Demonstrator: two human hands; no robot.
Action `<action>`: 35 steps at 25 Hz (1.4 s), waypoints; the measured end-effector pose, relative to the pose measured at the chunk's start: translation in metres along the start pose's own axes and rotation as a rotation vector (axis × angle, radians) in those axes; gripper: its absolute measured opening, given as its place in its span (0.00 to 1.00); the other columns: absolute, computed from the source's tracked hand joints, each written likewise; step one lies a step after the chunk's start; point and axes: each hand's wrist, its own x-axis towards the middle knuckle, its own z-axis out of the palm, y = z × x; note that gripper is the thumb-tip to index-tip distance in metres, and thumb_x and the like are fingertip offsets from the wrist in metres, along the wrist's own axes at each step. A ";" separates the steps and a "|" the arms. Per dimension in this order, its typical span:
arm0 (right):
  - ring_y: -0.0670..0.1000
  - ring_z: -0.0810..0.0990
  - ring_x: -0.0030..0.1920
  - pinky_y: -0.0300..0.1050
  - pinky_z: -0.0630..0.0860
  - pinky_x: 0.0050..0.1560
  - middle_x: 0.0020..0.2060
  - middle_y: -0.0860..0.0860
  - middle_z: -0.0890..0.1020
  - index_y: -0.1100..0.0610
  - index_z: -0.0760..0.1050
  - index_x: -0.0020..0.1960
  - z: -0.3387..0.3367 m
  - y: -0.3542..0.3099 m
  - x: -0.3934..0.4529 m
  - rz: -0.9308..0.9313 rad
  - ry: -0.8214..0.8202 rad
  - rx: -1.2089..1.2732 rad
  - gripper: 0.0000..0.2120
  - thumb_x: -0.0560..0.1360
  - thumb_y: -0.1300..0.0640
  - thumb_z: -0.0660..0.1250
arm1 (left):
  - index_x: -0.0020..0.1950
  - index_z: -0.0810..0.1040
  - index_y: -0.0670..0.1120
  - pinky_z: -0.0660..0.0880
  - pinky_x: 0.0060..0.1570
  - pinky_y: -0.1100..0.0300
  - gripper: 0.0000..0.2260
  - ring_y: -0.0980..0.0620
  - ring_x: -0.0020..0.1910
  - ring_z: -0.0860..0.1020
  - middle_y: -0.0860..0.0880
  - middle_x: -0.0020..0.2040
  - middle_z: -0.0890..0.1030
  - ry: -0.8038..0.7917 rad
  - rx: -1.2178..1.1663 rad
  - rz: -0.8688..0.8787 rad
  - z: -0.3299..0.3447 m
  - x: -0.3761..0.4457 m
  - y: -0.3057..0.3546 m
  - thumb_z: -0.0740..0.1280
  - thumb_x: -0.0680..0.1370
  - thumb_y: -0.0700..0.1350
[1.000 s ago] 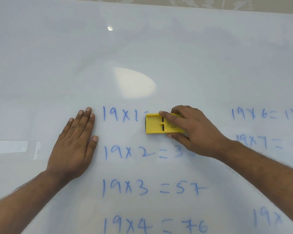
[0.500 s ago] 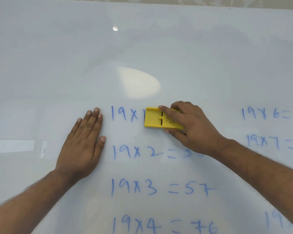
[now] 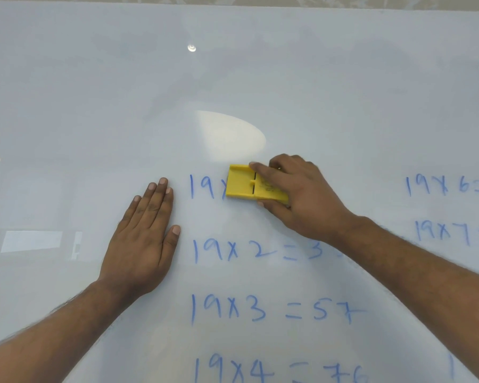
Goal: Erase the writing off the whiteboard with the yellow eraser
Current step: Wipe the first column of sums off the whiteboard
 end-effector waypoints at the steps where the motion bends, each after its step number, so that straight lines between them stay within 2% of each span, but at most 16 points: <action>1: 0.56 0.73 0.54 0.46 0.64 0.53 0.56 0.54 0.75 0.53 0.68 0.73 0.002 -0.003 -0.005 -0.020 -0.013 -0.005 0.28 0.75 0.51 0.69 | 0.83 0.51 0.41 0.48 0.81 0.52 0.28 0.51 0.83 0.49 0.47 0.84 0.51 -0.002 0.000 0.001 0.000 0.000 0.000 0.49 0.84 0.51; 5: 0.57 0.75 0.53 0.45 0.65 0.53 0.56 0.55 0.76 0.54 0.69 0.72 -0.003 0.007 -0.023 -0.084 -0.043 -0.043 0.26 0.76 0.50 0.68 | 0.83 0.52 0.41 0.49 0.81 0.51 0.28 0.51 0.83 0.49 0.47 0.84 0.51 0.003 0.005 0.012 -0.002 -0.001 -0.001 0.49 0.84 0.51; 8: 0.57 0.74 0.53 0.46 0.65 0.52 0.56 0.54 0.76 0.53 0.69 0.73 -0.007 0.015 -0.017 -0.010 0.006 -0.049 0.27 0.76 0.50 0.68 | 0.83 0.52 0.41 0.49 0.81 0.51 0.28 0.51 0.83 0.49 0.47 0.84 0.52 0.011 0.007 0.013 0.000 -0.001 -0.001 0.49 0.84 0.51; 12: 0.58 0.73 0.54 0.49 0.66 0.54 0.56 0.55 0.75 0.53 0.68 0.73 0.003 -0.006 0.005 0.075 0.060 -0.003 0.28 0.74 0.52 0.70 | 0.82 0.53 0.41 0.49 0.81 0.51 0.28 0.50 0.83 0.50 0.46 0.84 0.52 0.011 0.005 0.015 0.000 -0.002 -0.001 0.49 0.84 0.51; 19: 0.57 0.74 0.54 0.49 0.68 0.54 0.56 0.55 0.76 0.53 0.68 0.73 0.002 -0.011 -0.017 -0.049 -0.050 -0.043 0.27 0.76 0.50 0.69 | 0.83 0.52 0.41 0.49 0.81 0.50 0.28 0.50 0.83 0.50 0.47 0.84 0.52 0.006 0.001 0.012 0.000 -0.004 -0.003 0.49 0.84 0.51; 25: 0.57 0.73 0.54 0.49 0.66 0.54 0.57 0.55 0.75 0.53 0.68 0.73 0.006 -0.020 0.014 0.067 0.021 -0.008 0.28 0.75 0.51 0.69 | 0.82 0.53 0.41 0.49 0.81 0.51 0.28 0.50 0.83 0.50 0.47 0.84 0.52 0.020 0.000 0.014 0.002 -0.005 -0.003 0.49 0.84 0.51; 29: 0.57 0.73 0.55 0.50 0.67 0.55 0.57 0.55 0.75 0.54 0.68 0.73 0.024 -0.045 0.016 0.009 -0.008 0.036 0.28 0.75 0.51 0.69 | 0.82 0.53 0.41 0.50 0.81 0.50 0.28 0.50 0.83 0.51 0.46 0.84 0.53 0.027 -0.003 0.025 0.000 -0.006 -0.006 0.50 0.84 0.51; 33: 0.58 0.75 0.54 0.51 0.70 0.55 0.57 0.55 0.76 0.53 0.69 0.72 0.014 -0.032 0.004 -0.089 -0.074 -0.043 0.27 0.76 0.51 0.69 | 0.82 0.53 0.41 0.50 0.81 0.50 0.28 0.50 0.83 0.50 0.47 0.84 0.52 0.022 -0.006 0.026 0.001 -0.010 -0.008 0.50 0.84 0.52; 35: 0.58 0.74 0.54 0.50 0.68 0.54 0.57 0.55 0.76 0.53 0.68 0.73 0.008 -0.023 0.007 -0.058 -0.066 -0.063 0.27 0.76 0.50 0.69 | 0.83 0.53 0.41 0.50 0.81 0.50 0.28 0.50 0.83 0.50 0.47 0.84 0.52 0.024 -0.006 0.027 0.001 -0.011 -0.009 0.50 0.84 0.52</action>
